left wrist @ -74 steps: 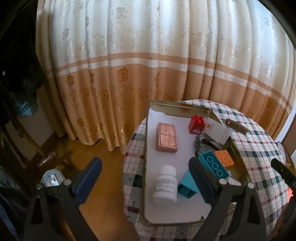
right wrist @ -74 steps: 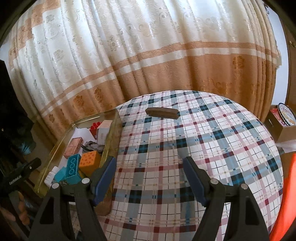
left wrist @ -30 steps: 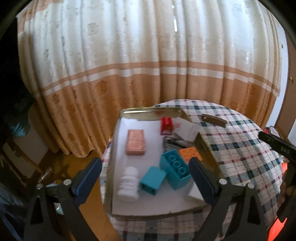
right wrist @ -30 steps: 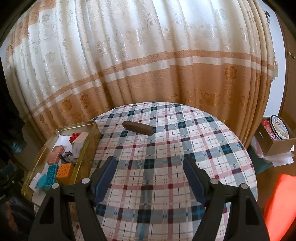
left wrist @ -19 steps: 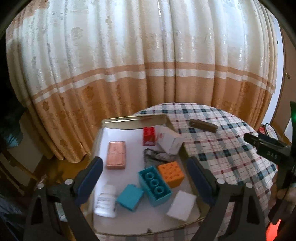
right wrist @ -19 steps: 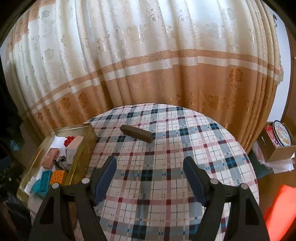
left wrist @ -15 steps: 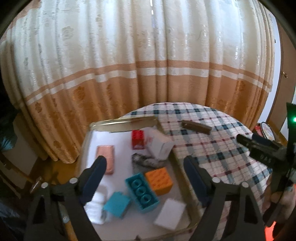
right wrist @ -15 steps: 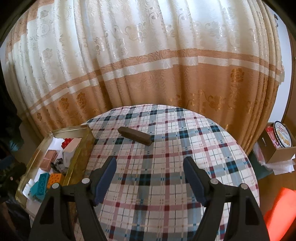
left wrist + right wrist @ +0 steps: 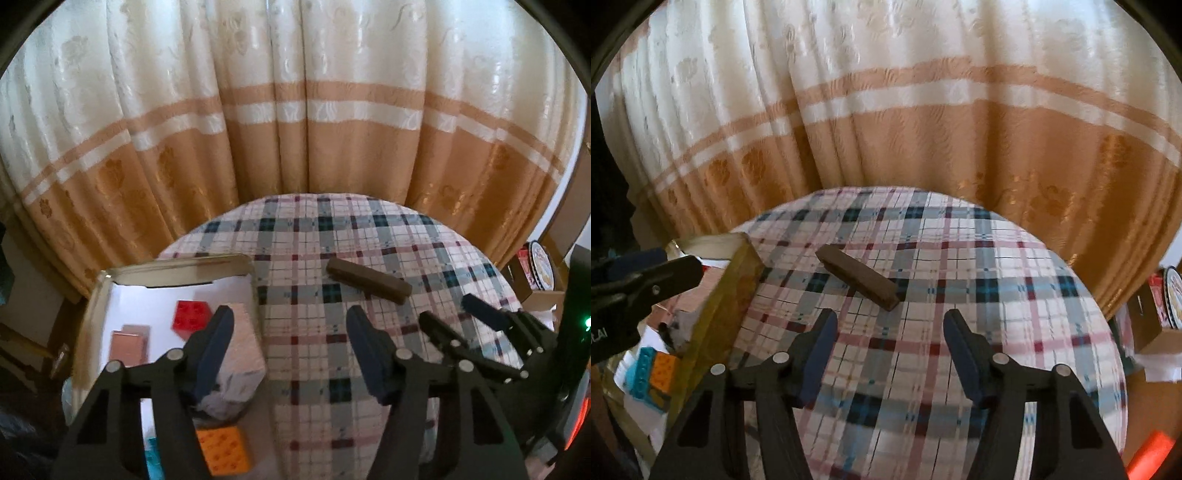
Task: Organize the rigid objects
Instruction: 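Close the left tool on the brown wooden bar, then lift the brown bar with the left tool while the right tool approaches its free end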
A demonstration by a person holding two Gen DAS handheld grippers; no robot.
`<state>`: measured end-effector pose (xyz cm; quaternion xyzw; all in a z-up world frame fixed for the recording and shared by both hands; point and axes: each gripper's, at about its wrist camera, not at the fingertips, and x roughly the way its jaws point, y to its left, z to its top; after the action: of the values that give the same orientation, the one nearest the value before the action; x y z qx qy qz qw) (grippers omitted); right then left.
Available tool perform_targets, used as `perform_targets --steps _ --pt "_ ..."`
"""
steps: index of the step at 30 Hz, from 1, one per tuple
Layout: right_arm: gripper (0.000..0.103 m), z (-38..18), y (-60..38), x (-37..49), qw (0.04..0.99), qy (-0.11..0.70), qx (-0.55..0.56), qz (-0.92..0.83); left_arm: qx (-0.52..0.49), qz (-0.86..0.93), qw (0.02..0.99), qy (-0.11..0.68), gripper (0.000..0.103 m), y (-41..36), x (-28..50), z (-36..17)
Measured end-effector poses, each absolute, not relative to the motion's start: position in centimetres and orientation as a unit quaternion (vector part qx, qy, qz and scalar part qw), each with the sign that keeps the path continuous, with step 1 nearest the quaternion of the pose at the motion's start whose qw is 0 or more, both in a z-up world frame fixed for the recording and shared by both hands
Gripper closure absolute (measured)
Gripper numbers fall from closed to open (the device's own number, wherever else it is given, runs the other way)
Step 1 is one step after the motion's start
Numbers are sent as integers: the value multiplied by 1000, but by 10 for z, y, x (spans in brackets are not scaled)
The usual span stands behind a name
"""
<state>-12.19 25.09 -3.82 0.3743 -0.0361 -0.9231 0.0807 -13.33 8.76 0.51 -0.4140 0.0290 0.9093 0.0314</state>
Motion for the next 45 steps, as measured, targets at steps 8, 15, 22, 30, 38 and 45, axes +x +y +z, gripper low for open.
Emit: perform_targets --steps 8,15,22,30,38,45 --pt "53 -61 247 -166 114 -21 427 -897 -445 895 0 -15 39 96 -180 -9" --pt "53 -69 243 -185 138 -27 443 -885 -498 866 -4 -48 37 110 -222 -35" --pt "68 -72 243 -185 141 -18 434 -890 -526 848 -10 -62 47 122 -238 -54" --pt "85 -73 247 -180 161 -29 432 -887 -534 842 -9 -76 47 128 -251 -59" --pt "91 -73 241 -165 190 -36 436 -879 -515 856 35 -27 87 148 -242 -54" --pt "102 -74 239 -154 190 -44 436 -878 -511 857 56 -43 101 138 -234 -54"
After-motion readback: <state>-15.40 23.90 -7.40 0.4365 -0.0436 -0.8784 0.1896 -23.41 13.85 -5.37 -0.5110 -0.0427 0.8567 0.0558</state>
